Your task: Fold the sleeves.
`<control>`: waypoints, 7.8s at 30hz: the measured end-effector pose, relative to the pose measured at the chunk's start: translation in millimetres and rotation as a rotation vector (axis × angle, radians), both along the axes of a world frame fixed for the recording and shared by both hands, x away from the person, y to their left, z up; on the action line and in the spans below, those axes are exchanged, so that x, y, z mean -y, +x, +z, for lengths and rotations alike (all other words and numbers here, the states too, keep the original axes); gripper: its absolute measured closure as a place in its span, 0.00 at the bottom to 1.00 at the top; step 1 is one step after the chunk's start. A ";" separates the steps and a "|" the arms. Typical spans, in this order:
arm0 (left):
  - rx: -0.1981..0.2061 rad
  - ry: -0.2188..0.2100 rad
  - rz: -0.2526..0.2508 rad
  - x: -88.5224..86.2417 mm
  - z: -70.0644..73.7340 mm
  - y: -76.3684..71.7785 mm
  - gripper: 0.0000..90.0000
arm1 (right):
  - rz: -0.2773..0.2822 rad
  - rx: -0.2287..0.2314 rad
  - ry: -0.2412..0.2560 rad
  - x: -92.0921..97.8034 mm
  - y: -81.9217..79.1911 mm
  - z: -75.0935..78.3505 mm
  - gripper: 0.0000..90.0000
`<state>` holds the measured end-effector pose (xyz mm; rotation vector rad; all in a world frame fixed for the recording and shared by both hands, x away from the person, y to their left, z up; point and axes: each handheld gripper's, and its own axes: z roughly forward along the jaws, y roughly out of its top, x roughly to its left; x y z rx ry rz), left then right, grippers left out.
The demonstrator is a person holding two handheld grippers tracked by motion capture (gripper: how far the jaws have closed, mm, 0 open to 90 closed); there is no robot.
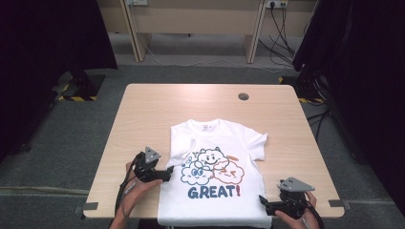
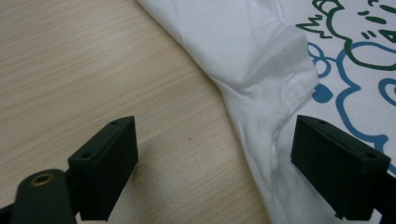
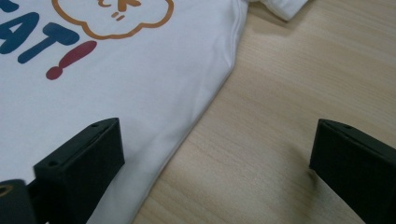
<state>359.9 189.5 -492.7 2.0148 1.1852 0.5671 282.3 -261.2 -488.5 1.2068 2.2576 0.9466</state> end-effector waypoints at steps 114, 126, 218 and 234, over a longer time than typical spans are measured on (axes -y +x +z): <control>-0.050 -0.007 0.048 -25.5 -2.5 -14.4 0.01 | -0.191 -0.032 0.057 -2.4 115.7 19.6 0.09; -0.048 -0.015 0.047 -26.3 -2.3 -14.8 0.03 | -0.215 -0.025 0.081 -6.1 136.8 21.3 0.10; -0.040 -0.011 0.042 -25.7 -2.0 -15.7 0.06 | 0.086 0.137 0.068 -109.8 161.3 53.8 0.87; -0.040 -0.011 0.042 -25.7 -2.0 -15.6 0.06 | -0.133 0.043 -0.014 -41.5 161.2 61.4 0.49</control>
